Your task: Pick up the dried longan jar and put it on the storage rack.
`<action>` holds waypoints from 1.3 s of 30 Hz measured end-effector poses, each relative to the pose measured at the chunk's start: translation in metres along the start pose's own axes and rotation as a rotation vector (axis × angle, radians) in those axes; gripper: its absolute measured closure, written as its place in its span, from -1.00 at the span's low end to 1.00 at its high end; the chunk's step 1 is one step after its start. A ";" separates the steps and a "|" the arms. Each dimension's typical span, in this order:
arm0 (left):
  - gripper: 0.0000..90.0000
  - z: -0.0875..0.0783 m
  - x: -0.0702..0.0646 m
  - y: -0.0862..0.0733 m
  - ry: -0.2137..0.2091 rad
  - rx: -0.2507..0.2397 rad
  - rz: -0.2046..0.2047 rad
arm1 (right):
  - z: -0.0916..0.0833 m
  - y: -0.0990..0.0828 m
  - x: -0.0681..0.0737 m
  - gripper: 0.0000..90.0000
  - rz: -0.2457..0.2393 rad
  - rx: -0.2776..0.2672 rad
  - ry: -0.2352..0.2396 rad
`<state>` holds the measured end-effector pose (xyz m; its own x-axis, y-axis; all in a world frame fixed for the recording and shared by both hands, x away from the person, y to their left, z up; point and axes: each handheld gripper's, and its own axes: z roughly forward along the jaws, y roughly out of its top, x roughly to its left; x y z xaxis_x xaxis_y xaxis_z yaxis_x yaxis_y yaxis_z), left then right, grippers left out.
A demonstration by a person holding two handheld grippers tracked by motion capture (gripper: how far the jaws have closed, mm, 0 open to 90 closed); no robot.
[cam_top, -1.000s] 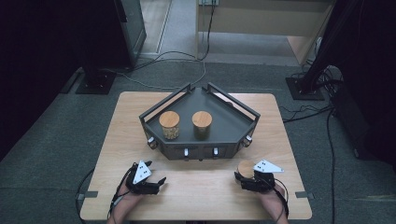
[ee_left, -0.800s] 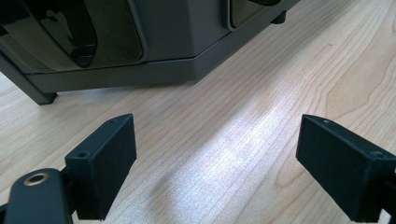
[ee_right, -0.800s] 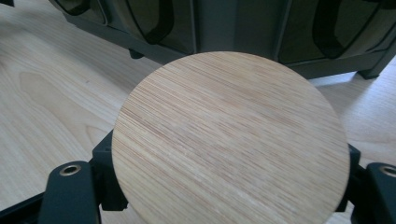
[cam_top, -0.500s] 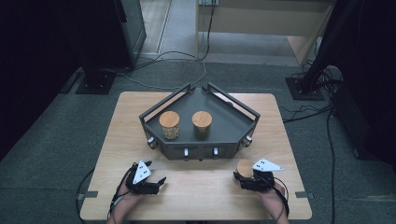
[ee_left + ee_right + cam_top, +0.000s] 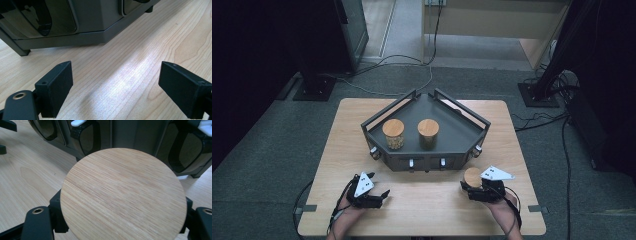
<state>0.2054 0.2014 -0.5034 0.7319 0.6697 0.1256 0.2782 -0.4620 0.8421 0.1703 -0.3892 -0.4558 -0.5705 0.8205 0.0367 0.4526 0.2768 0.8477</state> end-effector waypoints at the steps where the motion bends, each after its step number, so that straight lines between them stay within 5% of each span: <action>1: -0.73 0.000 0.000 0.000 0.000 0.000 0.000 | 0.000 0.001 0.001 -0.44 -0.001 0.001 -0.003; 39: -0.73 0.000 0.000 0.000 -0.002 0.002 0.004 | -0.004 0.026 0.008 -0.44 -0.008 -0.001 0.015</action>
<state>0.2057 0.2014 -0.5030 0.7343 0.6666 0.1283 0.2763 -0.4661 0.8404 0.1751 -0.3772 -0.4313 -0.5843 0.8106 0.0373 0.4471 0.2832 0.8485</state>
